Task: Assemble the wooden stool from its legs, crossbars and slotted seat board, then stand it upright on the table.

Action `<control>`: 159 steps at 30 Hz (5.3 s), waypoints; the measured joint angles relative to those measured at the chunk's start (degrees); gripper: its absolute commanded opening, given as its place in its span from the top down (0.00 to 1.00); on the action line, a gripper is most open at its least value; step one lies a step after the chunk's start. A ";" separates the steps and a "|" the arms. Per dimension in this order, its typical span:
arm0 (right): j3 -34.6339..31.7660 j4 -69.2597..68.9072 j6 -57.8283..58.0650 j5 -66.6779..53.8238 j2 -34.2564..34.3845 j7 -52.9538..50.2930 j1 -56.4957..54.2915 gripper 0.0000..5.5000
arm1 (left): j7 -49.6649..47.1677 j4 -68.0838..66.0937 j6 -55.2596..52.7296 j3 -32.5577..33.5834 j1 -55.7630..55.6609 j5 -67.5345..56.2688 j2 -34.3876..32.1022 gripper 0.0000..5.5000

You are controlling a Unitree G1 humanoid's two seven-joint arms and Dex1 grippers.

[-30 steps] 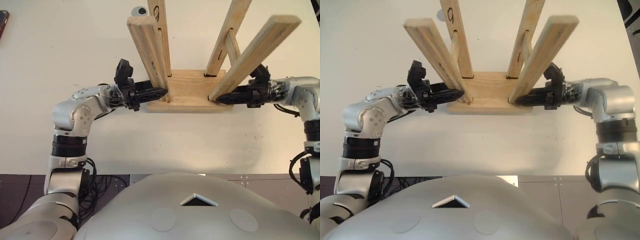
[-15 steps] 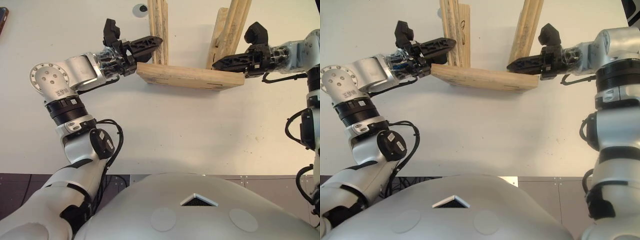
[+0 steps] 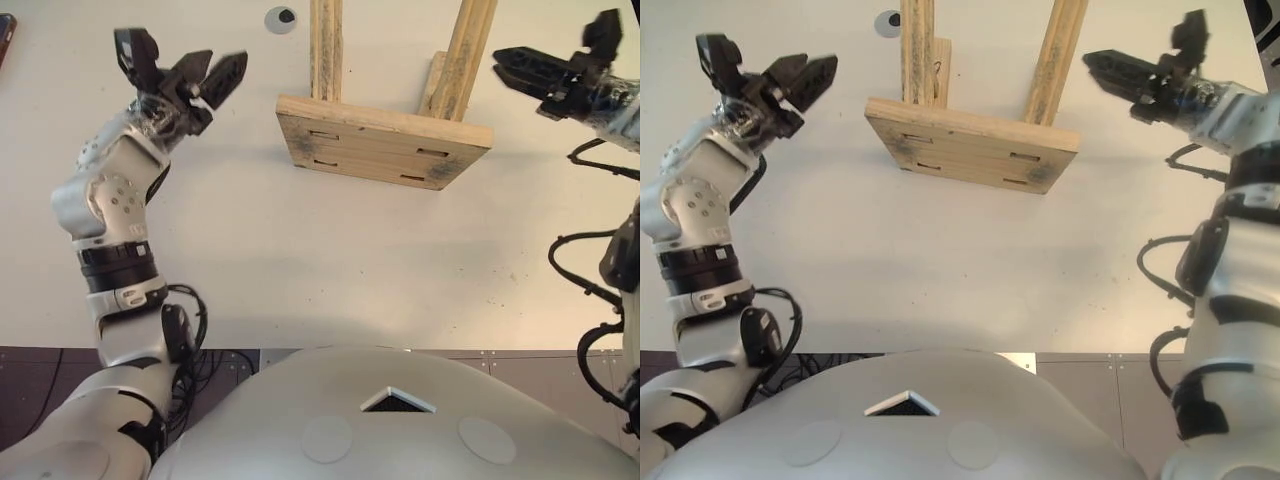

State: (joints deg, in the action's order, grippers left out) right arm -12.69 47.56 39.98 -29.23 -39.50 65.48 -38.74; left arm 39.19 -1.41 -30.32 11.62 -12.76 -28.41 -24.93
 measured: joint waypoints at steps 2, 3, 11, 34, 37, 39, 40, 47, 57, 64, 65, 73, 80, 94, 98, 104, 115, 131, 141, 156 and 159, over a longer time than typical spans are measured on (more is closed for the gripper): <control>-2.56 -8.47 -8.27 0.44 0.33 -1.02 7.15 0.31 | 6.31 -0.86 6.72 -2.25 3.08 3.06 -3.06 0.19; -2.96 -12.60 -11.20 0.67 0.34 -0.82 10.71 0.28 | 9.20 -1.68 9.76 -3.40 4.13 4.49 -4.72 0.16; 2.23 -29.66 -19.31 4.33 0.37 4.46 30.26 0.22 | 21.26 -11.21 24.70 -14.61 4.93 16.09 -10.78 0.12; 14.19 -20.94 -20.01 7.42 5.14 11.43 19.35 0.59 | 30.84 -30.19 34.34 -17.84 -13.98 12.51 1.10 0.39; 14.99 -20.80 -18.97 7.94 5.02 12.03 18.34 0.60 | 31.75 -26.99 31.19 -16.79 -13.29 9.46 1.58 0.46; 15.07 -20.64 -18.07 8.36 4.81 12.99 17.36 0.61 | 31.60 -23.88 28.04 -16.22 -12.02 7.87 1.80 0.50; 15.05 -20.71 -17.15 8.48 4.56 13.84 17.03 0.61 | 31.44 -20.90 25.14 -15.89 -10.56 6.58 1.67 0.53; 14.28 -29.03 2.84 2.42 -2.26 19.20 15.04 0.61 | 22.26 2.24 0.20 -10.47 -2.46 -9.01 0.01 0.62; 3.41 -25.95 35.43 -9.78 -3.70 15.90 -1.11 0.70 | -19.08 12.40 -20.51 3.39 -8.30 -42.39 6.45 0.62; -7.25 -10.55 44.37 -10.95 -0.23 2.61 -14.03 0.75 | -50.07 10.59 -18.88 4.86 -16.71 -58.15 12.23 0.65; -10.07 -6.71 44.72 -10.96 0.90 -1.24 -16.42 0.75 | -54.81 9.00 -18.63 5.27 -18.63 -60.10 13.14 0.65; -27.74 16.30 40.86 -11.19 3.61 -35.90 -28.85 0.75 | -73.33 -15.74 -9.86 10.50 -35.20 -59.59 15.52 0.67; -31.97 18.69 34.47 -14.46 8.07 -47.87 -29.05 0.68 | -68.44 -37.52 -5.21 11.85 -36.79 -43.40 14.48 0.57; -33.89 14.91 30.43 -18.68 9.52 -52.03 -23.33 0.36 | -63.21 -30.66 -2.89 21.65 -31.38 -37.46 15.06 0.30; -37.11 13.13 29.49 -22.19 9.66 -54.93 -21.00 0.36 | -63.65 -26.87 -2.94 23.86 -27.71 -37.46 16.29 0.30; -44.14 1.06 26.76 -30.11 14.76 -61.25 -14.36 0.32 | -63.54 -22.03 -2.94 25.42 -23.47 -36.89 16.77 0.30; -45.39 -20.37 27.62 -43.06 27.57 -74.09 -6.62 0.16 | -62.15 -19.79 -2.28 25.68 -22.48 -35.56 18.87 0.30; -32.32 -36.70 -1.89 -33.52 27.01 -64.07 8.71 0.34 | -49.17 -6.08 2.85 10.48 -14.46 -16.27 14.71 0.48; -0.26 -61.59 -27.19 6.38 39.33 -65.44 37.35 0.65 | -41.60 9.64 11.44 -2.96 9.00 3.53 14.81 0.76; 1.89 -58.85 -28.71 14.05 41.10 -71.95 39.09 0.77 | -39.88 7.43 8.10 -3.49 3.75 9.40 14.54 0.98; 1.59 -57.67 -25.60 13.23 40.96 -71.83 35.88 0.77 | -43.09 4.58 5.80 -2.48 2.61 10.22 17.17 0.98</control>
State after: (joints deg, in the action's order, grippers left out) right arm -11.10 -10.11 14.38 -15.99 1.46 -6.36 -2.86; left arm -3.91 3.17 -24.52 9.14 -10.15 -18.19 -7.77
